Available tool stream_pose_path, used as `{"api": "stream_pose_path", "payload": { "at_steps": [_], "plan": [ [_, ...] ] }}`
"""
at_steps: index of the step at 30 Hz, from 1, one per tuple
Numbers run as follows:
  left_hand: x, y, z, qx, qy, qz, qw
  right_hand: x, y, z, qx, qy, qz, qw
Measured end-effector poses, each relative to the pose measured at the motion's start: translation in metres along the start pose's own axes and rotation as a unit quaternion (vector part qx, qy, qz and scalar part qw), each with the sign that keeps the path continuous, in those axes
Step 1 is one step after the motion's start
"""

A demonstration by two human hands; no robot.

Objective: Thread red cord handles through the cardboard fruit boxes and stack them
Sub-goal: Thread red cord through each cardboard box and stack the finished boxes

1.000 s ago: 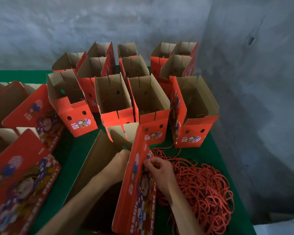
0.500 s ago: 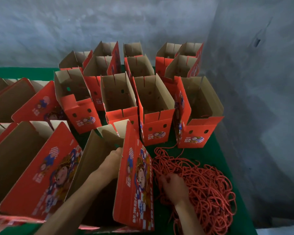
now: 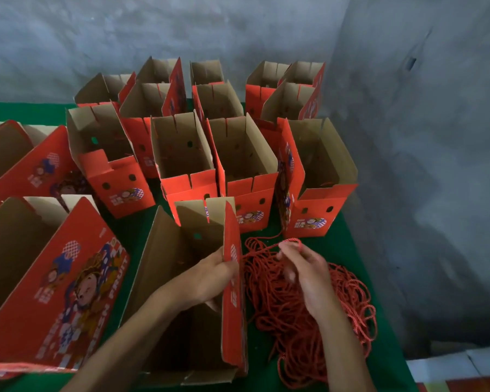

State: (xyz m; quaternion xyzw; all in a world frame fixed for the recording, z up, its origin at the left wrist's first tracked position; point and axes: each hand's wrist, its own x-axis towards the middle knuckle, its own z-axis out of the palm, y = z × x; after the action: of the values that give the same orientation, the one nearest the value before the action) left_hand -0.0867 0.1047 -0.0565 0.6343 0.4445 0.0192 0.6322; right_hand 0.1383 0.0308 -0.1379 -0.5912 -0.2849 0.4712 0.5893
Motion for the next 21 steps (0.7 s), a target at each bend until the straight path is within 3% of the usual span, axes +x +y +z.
{"api": "stream_pose_path", "payload": {
  "at_steps": [2,6,9,11,14,19,21],
  "plan": [
    [0.0,0.004,-0.004,0.006,0.006,-0.011,1.0,0.001,0.022,-0.004,-0.112,0.057,0.027,0.992],
    [0.0,0.017,-0.016,0.081,0.033,0.0,0.996,0.001,0.062,-0.007,-0.16,0.101,0.065,0.98],
    [0.003,0.023,-0.02,0.122,0.048,-0.033,0.991,-0.006,0.079,-0.002,-0.303,0.142,0.003,0.942],
    [0.005,0.027,-0.017,0.133,0.06,-0.064,0.987,-0.012,0.087,0.009,-0.354,0.082,-0.073,0.929],
    [0.012,0.032,-0.011,0.13,0.072,-0.068,0.987,-0.016,0.102,0.033,-0.428,-0.055,-0.088,0.898],
    [0.016,0.024,-0.008,0.074,0.073,-0.072,0.992,-0.005,0.128,0.049,-0.587,-0.094,-0.052,0.803],
    [0.015,0.018,-0.012,0.059,0.082,-0.073,0.992,-0.006,0.136,0.049,-0.616,-0.09,-0.05,0.781]
  ]
}}
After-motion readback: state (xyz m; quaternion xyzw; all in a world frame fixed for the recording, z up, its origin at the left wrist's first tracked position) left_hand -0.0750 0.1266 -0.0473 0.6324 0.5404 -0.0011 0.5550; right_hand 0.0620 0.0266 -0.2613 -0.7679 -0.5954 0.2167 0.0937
